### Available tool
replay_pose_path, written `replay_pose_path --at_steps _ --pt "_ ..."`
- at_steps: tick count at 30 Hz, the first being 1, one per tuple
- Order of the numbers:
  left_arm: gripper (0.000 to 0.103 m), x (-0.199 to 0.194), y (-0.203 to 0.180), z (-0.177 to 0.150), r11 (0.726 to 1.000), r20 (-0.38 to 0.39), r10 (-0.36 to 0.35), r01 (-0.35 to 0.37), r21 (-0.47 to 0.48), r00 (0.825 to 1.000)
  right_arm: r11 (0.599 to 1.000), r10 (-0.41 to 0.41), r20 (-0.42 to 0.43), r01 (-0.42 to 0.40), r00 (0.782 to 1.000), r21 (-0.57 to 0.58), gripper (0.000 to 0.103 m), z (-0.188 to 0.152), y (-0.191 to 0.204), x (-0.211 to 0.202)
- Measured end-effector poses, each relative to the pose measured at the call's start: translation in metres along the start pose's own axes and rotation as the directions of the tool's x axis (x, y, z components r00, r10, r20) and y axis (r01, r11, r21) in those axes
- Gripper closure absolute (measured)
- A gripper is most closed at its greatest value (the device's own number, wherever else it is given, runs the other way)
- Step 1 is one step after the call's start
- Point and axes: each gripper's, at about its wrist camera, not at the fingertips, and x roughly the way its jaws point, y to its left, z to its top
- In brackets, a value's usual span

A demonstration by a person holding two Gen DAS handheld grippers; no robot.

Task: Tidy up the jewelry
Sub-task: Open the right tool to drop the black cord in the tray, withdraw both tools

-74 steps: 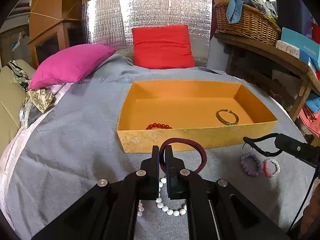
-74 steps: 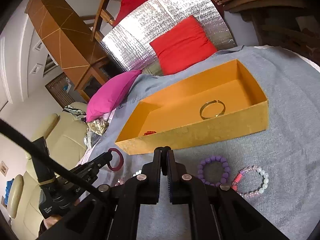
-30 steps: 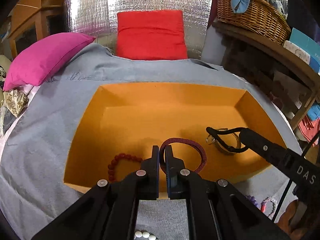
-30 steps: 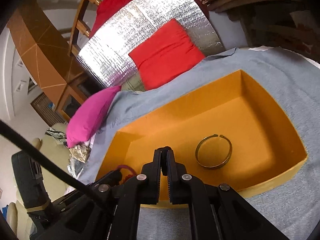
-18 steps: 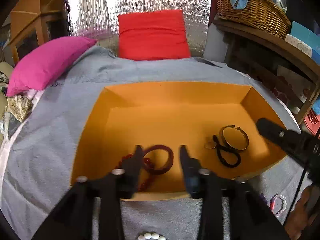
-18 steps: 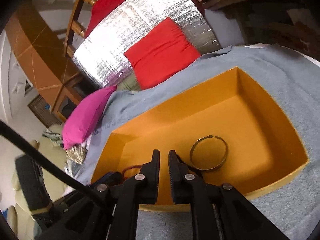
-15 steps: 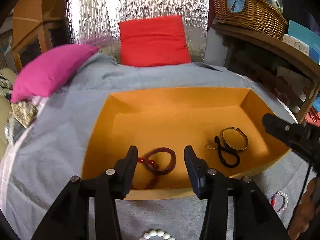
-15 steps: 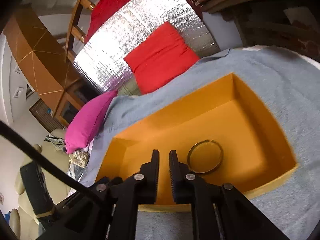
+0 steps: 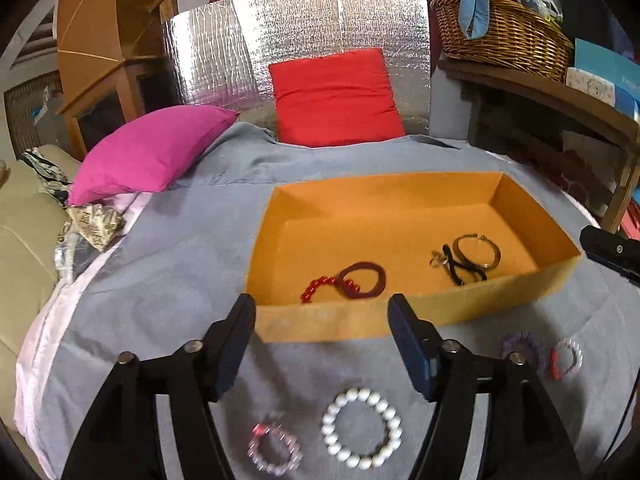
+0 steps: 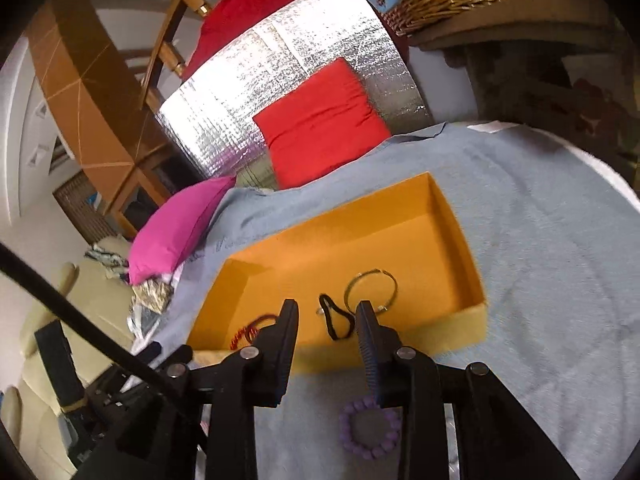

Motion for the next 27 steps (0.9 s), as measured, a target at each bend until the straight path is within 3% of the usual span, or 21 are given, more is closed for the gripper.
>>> replay_pose_path --at_steps 4,14,27 --pt "0.031 -0.014 0.004 -0.012 0.999 0.011 0.044 -0.044 0.025 0.999 1.0 -0.025 0.003 0.025 1.0 -0.014 0.057 -0.009 -0.001 -0.011" --pt "0.03 -0.034 0.009 -0.032 1.0 0.006 0.022 -0.022 0.007 1.0 0.998 -0.057 0.018 0.057 0.998 0.015 0.057 -0.028 -0.011 -0.042" --pt "0.03 -0.034 0.017 -0.033 1.0 0.005 0.023 -0.023 0.02 1.0 0.998 -0.059 -0.029 0.059 0.998 0.001 0.057 -0.034 -0.007 -0.028"
